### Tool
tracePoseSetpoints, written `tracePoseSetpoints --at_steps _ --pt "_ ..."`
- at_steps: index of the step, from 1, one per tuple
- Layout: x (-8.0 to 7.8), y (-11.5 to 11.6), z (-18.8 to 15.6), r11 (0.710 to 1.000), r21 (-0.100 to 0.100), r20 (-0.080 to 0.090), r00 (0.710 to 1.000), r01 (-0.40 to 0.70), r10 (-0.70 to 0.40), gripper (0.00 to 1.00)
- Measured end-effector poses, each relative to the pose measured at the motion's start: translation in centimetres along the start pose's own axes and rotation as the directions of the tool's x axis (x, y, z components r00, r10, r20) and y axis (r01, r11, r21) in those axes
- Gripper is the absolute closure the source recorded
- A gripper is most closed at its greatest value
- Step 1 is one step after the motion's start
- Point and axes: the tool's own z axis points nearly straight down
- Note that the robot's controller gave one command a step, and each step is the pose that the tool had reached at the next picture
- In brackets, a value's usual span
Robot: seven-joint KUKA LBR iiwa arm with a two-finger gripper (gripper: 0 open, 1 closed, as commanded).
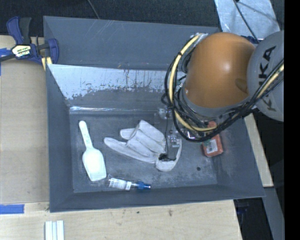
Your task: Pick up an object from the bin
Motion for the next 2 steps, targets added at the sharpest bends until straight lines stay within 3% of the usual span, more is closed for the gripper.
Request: tracePoseSetpoints --at_steps 1,2 --pt "-0.2 0.0 -0.4 1.0 -0.001 0.009 1.0 -0.002 0.002 0.0" --pt "-1.5 0.1 7.8 0.996 -0.002 0.013 0.996 -0.093 0.093 0.0"
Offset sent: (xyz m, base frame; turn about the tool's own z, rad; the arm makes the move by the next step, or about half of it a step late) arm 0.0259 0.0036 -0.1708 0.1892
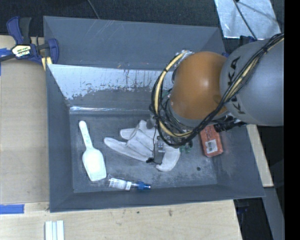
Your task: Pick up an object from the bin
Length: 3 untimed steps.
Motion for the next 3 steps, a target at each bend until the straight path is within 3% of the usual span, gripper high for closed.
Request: tracePoseSetpoints --at_steps 1,2,3 --pt "-0.5 0.1 3.4 0.998 0.002 -0.009 0.998 -0.056 0.056 0.0" --pt "-0.7 0.2 5.5 1.0 0.002 -0.005 1.0 -0.025 0.025 0.0" --pt "-1.0 1.1 9.2 0.992 0.001 -0.004 0.992 -0.128 0.128 0.0"
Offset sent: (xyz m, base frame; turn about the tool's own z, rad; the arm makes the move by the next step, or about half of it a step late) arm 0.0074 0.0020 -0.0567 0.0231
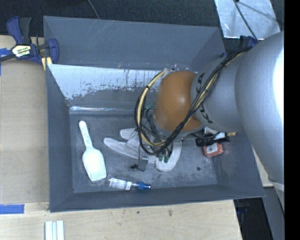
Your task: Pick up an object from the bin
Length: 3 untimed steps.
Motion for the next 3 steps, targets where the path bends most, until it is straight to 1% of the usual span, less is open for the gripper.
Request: tracePoseSetpoints --at_steps 1,2,3 --pt "1.09 0.6 -0.47 0.991 -0.002 0.017 0.991 0.131 -0.131 1.0" --pt "1.09 0.6 -0.47 0.991 -0.002 0.017 0.991 0.131 -0.131 1.0" --pt "1.18 0.56 -0.84 0.991 -0.001 0.011 0.991 0.131 -0.131 1.0"
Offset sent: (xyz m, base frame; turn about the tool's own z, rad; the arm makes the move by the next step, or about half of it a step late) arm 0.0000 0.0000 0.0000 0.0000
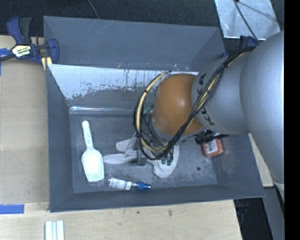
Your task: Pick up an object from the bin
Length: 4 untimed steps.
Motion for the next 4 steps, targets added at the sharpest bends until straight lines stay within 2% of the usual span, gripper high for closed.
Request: tracePoseSetpoints --at_steps 2,4 --pt "0.2 0.0 -2.3 1.0 0.002 -0.014 1.0 0.0 0.0 1.0" --pt "0.0 0.0 -4.5 1.0 0.001 -0.008 1.0 -0.001 0.001 1.0"
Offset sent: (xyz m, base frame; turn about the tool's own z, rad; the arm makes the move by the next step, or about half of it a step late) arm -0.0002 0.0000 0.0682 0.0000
